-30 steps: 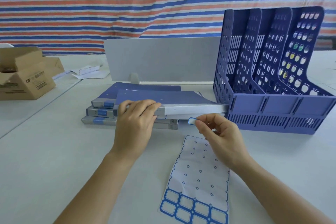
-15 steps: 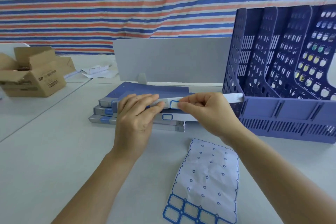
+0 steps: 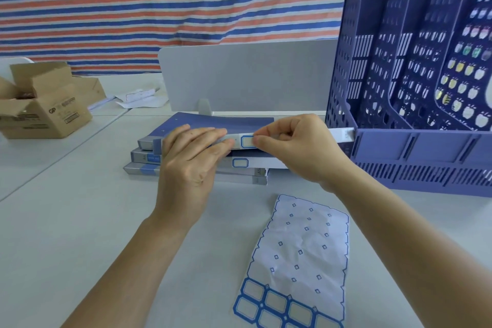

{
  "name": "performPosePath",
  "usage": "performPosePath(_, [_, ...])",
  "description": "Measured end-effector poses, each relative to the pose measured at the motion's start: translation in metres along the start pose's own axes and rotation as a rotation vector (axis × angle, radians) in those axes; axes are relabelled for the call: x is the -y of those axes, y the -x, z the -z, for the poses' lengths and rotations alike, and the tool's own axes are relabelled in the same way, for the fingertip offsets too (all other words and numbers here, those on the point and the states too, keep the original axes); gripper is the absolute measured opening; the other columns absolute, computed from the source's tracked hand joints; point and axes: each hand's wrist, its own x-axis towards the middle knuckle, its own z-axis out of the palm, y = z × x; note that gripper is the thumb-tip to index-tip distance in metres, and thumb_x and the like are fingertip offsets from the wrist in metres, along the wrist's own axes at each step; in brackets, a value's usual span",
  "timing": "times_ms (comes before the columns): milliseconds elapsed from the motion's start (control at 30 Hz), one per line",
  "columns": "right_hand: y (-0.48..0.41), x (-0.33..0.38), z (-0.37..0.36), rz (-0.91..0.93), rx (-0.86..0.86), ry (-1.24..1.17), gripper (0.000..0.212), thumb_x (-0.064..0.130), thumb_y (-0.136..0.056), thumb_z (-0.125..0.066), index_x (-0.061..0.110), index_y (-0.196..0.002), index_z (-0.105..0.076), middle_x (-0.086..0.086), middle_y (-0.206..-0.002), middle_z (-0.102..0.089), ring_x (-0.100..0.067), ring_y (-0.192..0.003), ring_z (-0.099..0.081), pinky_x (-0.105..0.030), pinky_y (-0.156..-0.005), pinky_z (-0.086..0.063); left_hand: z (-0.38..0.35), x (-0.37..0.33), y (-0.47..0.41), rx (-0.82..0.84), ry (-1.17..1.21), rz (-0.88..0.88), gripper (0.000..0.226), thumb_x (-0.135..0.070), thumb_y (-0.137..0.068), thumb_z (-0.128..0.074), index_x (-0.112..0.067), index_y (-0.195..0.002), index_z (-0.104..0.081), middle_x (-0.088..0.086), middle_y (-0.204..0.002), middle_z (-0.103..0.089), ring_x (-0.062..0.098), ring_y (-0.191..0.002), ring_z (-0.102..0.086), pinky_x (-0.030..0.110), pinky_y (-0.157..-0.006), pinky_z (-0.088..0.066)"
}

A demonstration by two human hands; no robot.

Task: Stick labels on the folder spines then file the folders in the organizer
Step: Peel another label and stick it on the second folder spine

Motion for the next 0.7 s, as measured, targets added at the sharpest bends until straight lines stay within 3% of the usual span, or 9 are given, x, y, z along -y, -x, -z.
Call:
performPosePath(367, [0.0006,0.0021,-0.0012,0.018,-0.01,0.023,0.01,0.023,-0.089,-0.07,0.017,-0.088,-0.078,0.014,-0.028,-0.037,-0.006,-0.033,-0.035,-0.007,-0.038,-0.026,-0.001,0.0003,-0.0004,-0.02,-0.013,-0.019,0.018,-0.001,-0.088,-0.07,-0.011,-0.102,-0.077,0.006,-0.11,-0.073,0.029,-0.099,-0.067,0.048,-0.097,-0.042])
performPosePath(700, [0.0003,-0.0001,-0.0021,0.012,-0.012,0.019,0.012,0.021,-0.089,-0.069,0.014,-0.09,-0.079,0.017,-0.028,-0.039,-0.004,-0.032,-0.039,-0.006,-0.036,-0.026,-0.0022,-0.0005,0.0015,0.022,-0.053,-0.055,0.043,0.01,-0.088,-0.063,-0.021,-0.115,-0.073,0.01,-0.11,-0.068,0.024,-0.101,-0.052,0.045,-0.088,-0.038])
